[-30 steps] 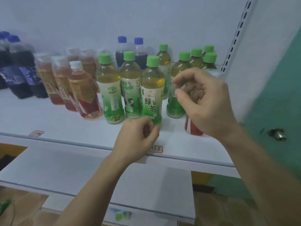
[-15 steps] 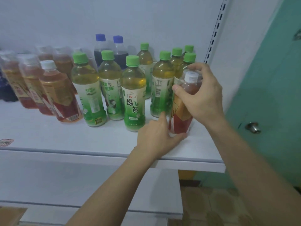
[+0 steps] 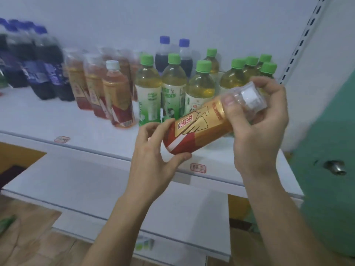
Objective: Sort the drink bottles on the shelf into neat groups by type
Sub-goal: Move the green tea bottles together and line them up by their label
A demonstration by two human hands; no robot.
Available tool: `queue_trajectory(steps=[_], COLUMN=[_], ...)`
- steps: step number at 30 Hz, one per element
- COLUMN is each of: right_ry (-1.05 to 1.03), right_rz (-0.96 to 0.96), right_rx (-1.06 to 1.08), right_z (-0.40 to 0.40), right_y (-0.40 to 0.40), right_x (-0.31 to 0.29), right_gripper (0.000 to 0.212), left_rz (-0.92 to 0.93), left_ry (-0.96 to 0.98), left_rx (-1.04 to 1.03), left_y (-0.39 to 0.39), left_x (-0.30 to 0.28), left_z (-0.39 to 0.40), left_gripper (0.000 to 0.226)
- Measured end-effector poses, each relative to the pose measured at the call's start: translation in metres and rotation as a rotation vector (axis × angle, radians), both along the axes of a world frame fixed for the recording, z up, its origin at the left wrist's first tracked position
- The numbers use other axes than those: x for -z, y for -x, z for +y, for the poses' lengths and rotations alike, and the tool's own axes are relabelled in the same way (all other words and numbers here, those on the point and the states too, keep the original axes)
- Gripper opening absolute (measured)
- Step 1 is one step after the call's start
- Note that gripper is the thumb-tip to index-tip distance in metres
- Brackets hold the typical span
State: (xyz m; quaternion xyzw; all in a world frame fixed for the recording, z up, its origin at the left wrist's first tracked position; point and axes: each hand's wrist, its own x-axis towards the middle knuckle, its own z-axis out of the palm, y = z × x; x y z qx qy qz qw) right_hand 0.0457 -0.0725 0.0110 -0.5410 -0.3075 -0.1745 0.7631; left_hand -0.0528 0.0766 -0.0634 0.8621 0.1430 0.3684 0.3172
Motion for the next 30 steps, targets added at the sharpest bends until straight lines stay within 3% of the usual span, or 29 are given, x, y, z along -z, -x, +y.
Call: queue_trajectory(steps=[6, 11, 18, 22, 28, 30], right_ry=[0.071, 0.368, 0.68, 0.728, 0.762, 0.732], right_rz=[-0.034, -0.108, -0.4, -0.433, -0.455, -0.463], right_rx=[-0.108, -0.196, 0.059, 0.079, 0.071, 0.048], right_z=[0.107, 0.215, 0.345, 0.38, 0.386, 0.372], right_y=[0.039, 0.065, 0.069, 0.059, 0.049, 0.053], right_x=[-0.011, -0.024, -0.029, -0.028, -0.029, -0.027], right_gripper=[0.044, 0.053, 0.059, 0.055, 0.054, 0.056], left_rz=[-0.021, 0.076, 0.194, 0.204, 0.332, 0.273], left_ry=[0.022, 0.039, 0.074, 0.09, 0.073, 0.088], left_rx=[-0.127, -0.222, -0.305, -0.325, -0.334, -0.324], left_y=[0.045, 0.074, 0.066, 0.051, 0.037, 0.044], left_x=[-0.011, -0.006, 0.005, 0.012, 0.006, 0.002], left_z=[0.099, 0.192, 0.287, 0.31, 0.32, 0.315], left_gripper=[0.08, 0.073, 0.055, 0.051, 0.06, 0.071])
